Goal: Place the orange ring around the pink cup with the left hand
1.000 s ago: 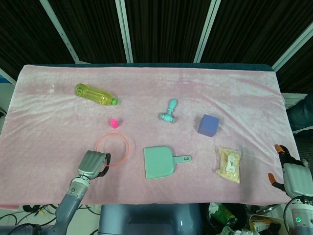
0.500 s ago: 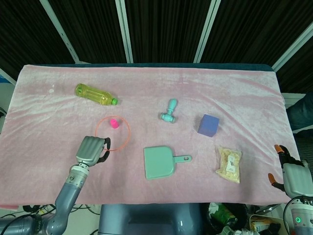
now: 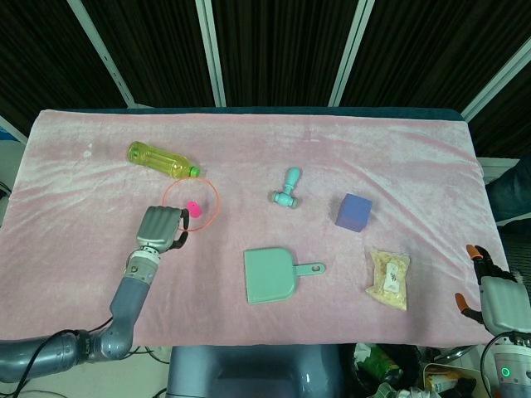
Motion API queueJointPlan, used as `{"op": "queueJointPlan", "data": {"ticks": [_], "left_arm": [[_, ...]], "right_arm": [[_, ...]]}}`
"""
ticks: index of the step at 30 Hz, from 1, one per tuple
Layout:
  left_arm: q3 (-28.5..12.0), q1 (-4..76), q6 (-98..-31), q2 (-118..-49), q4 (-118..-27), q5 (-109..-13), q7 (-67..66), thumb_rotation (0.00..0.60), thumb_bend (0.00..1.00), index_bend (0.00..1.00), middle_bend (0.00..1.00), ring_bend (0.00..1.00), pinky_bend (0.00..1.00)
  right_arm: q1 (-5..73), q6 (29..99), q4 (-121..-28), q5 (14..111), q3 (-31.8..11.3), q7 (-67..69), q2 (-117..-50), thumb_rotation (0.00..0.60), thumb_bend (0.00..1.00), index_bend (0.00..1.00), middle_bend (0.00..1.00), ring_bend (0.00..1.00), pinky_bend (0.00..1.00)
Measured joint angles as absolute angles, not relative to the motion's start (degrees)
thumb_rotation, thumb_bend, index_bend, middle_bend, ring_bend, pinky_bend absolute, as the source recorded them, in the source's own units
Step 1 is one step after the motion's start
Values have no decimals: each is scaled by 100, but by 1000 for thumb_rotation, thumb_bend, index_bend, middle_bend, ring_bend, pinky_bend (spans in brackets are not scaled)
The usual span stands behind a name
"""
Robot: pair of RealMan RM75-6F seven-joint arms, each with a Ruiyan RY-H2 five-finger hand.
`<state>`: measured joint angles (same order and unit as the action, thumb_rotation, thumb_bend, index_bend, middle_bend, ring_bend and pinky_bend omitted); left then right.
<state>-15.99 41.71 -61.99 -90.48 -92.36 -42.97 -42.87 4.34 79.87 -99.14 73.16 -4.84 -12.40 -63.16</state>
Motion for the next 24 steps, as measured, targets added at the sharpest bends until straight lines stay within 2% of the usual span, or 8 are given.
{"op": "queueJointPlan", "data": {"ticks": [7,13,15,24], "left_arm": [[-1605,4392,-5886,-9389,-8521,-4038,-4174,600,456,620,954,983,1000],[-1403,4519,-5517,-9610,-8077,-3816,-4180,600,172,436,947,976,1000],[-1314,4565,-5401,-9660,-7980,-3757,-4177,600,130,404,945,977,1000],[-1281,4601,-5428,-9489,-8334,-3909,-3898,600,113,377,932,977,1000]], "right_arm": [[434,7983,-9914,7304,-488,-1233,-6313,600,253,3,67,269,305],[440,7962,-9917,7270,-496,-1233,-6304,600,254,3,67,269,305],[442,7956,-9917,7256,-499,-1235,-6302,600,254,3,67,269,305],[452,7947,-9919,7261,-493,-1262,-6310,600,253,3,67,269,305]]}}
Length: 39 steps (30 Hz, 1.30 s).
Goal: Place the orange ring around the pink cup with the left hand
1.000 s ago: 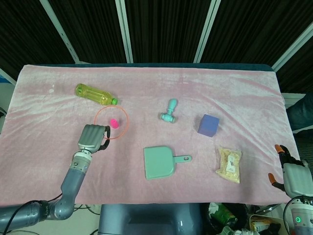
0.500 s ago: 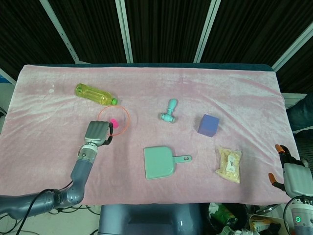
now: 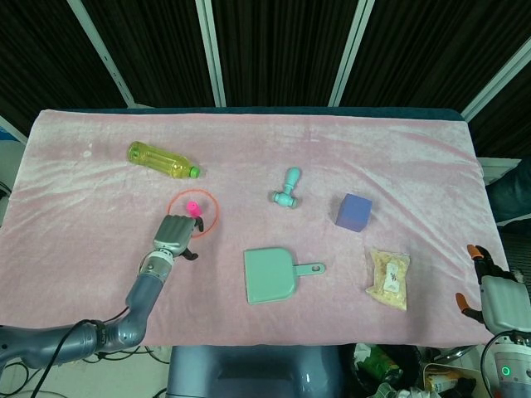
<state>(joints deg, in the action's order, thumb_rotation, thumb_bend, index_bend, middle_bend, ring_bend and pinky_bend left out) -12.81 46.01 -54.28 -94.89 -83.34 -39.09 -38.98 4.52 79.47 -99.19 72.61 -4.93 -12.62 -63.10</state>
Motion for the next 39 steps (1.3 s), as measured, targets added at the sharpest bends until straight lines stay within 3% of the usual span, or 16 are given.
{"op": "queueJointPlan", "data": {"ticks": [7,11,13,18,20,23,28,34,39], "left_arm": [[-1235,4498,-5638,-9125,-9059,-4209,-3730,600,113,386,921,960,1000],[-1158,4393,-5896,-8783,-9770,-4502,-3724,600,113,385,821,826,949],[-1111,4305,-6157,-8583,-10210,-4726,-3743,600,109,380,712,698,831],[-927,3932,-7035,-8057,-11286,-5575,-3745,600,78,313,381,238,490],[-822,3750,-7342,-7834,-11575,-5929,-3704,600,61,288,310,114,332],[-593,3405,-7759,-7429,-11931,-6518,-3557,600,42,256,230,19,170],[-107,2692,-8429,-6846,-12070,-7366,-3252,600,22,225,123,0,107],[381,1955,-8873,-6387,-11806,-7630,-2697,600,4,202,108,0,108],[518,1690,-8806,-6224,-11404,-7390,-2155,600,3,190,106,0,107]], "right_arm": [[454,7951,-9920,7244,-495,-1288,-6323,600,254,3,67,269,305],[449,7967,-9928,7240,-498,-1300,-6324,600,253,4,67,269,305],[447,7971,-9929,7240,-498,-1302,-6321,600,254,4,67,269,305],[444,7983,-9932,7233,-500,-1319,-6314,600,254,4,67,269,305],[441,8001,-9933,7251,-501,-1321,-6312,600,254,4,67,269,305],[438,8011,-9930,7261,-503,-1302,-6306,600,253,4,67,268,305],[436,8030,-9912,7299,-512,-1247,-6295,600,253,4,67,268,305],[428,8060,-9900,7369,-505,-1201,-6285,600,254,4,67,269,305],[425,8118,-9862,7467,-512,-1114,-6299,600,253,3,67,268,305]]}}
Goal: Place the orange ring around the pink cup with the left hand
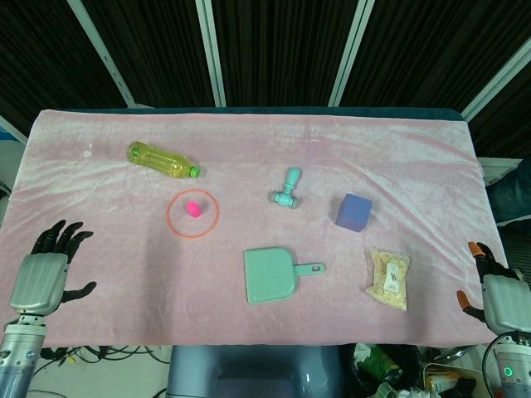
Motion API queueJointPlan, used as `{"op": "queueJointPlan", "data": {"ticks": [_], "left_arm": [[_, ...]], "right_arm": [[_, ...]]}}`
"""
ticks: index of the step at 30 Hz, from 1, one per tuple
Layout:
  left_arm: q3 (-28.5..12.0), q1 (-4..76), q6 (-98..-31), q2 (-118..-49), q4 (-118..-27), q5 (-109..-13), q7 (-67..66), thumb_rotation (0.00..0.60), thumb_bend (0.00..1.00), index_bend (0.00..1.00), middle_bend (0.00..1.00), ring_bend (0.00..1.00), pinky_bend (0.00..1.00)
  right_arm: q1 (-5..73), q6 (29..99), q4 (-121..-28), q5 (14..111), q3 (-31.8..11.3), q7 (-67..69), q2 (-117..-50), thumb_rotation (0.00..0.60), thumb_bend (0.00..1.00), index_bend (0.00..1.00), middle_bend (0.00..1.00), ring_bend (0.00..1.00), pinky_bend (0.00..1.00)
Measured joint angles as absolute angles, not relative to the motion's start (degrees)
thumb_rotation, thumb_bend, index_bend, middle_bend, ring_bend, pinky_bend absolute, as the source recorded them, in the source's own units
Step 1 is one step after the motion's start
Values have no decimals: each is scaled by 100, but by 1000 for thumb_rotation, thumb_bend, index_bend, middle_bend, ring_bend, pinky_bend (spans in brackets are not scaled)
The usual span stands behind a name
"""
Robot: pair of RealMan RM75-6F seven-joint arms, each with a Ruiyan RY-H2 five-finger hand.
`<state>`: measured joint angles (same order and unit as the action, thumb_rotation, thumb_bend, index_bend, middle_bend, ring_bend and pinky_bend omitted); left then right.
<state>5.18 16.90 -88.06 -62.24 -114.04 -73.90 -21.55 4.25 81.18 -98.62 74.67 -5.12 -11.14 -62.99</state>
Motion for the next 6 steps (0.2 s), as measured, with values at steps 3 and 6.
{"op": "queueJointPlan", "data": {"ticks": [3,6], "left_arm": [[541,1585,-8702,-6165,-11164,-7317,-1768,600,3,189,108,0,106],[525,1506,-8644,-6124,-10975,-7374,-1387,600,4,188,111,0,106]], "right_arm": [[424,8144,-9837,7491,-530,-1059,-6309,600,253,3,67,269,305],[423,8182,-9812,7543,-537,-1050,-6318,600,254,3,67,269,305]]}}
